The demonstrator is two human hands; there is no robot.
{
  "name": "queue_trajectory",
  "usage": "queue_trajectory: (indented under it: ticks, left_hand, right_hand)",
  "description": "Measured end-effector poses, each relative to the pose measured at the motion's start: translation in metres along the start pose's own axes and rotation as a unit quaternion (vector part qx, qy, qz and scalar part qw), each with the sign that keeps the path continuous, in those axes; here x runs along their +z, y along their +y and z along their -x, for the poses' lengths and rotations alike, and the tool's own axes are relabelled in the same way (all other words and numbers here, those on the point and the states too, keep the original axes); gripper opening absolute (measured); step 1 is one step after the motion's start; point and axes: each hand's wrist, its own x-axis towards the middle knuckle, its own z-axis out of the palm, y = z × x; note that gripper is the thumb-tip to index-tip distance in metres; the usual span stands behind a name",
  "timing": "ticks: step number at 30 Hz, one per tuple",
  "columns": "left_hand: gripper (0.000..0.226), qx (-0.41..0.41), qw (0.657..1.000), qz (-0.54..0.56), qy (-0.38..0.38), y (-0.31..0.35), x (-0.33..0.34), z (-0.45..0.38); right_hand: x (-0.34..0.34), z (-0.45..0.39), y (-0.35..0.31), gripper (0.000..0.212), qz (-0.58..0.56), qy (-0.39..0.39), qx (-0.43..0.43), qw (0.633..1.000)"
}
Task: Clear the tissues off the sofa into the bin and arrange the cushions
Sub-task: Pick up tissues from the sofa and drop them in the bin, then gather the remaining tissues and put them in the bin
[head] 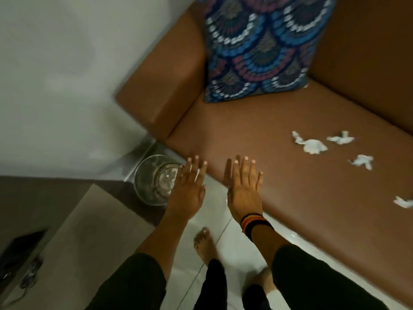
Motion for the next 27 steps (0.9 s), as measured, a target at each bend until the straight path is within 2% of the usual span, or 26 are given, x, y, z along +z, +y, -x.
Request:
queue_trajectory:
  ticks: [3,9,13,16,20,23,27]
  left_hand:
    - [0.069,0.076,0.997,0.0,-0.017,0.074,-0.007,-0.033]
    - [0.065,0.206,0.977,-0.026,-0.036,0.235,0.025,-0.095]
    - [0.062,0.253,0.963,-0.066,-0.069,0.324,0.067,-0.13]
    - [0.065,0.255,0.959,-0.076,-0.102,0.382,0.094,-0.159]
    - [0.087,0.239,0.962,-0.099,-0.085,0.443,0.115,-0.204]
    - [0.1,0.23,0.958,-0.147,-0.093,0.467,0.124,-0.234]
    - [0.068,0.213,0.952,-0.17,-0.14,0.465,0.114,-0.236]
  right_hand:
    - [-0.037,0.015,0.07,0.091,-0.009,0.007,0.09,0.996]
    - [-0.082,0.041,0.236,0.076,-0.032,0.029,0.22,0.975]
    - [-0.092,0.053,0.345,0.072,-0.052,0.026,0.295,0.954]
    - [-0.095,0.058,0.412,0.07,-0.08,0.025,0.333,0.939]
    - [-0.094,0.049,0.478,0.068,-0.11,0.012,0.35,0.93]
    - [-0.088,0.041,0.504,0.055,-0.113,-0.018,0.307,0.945]
    - [-0.092,0.037,0.497,0.037,-0.131,-0.039,0.253,0.958]
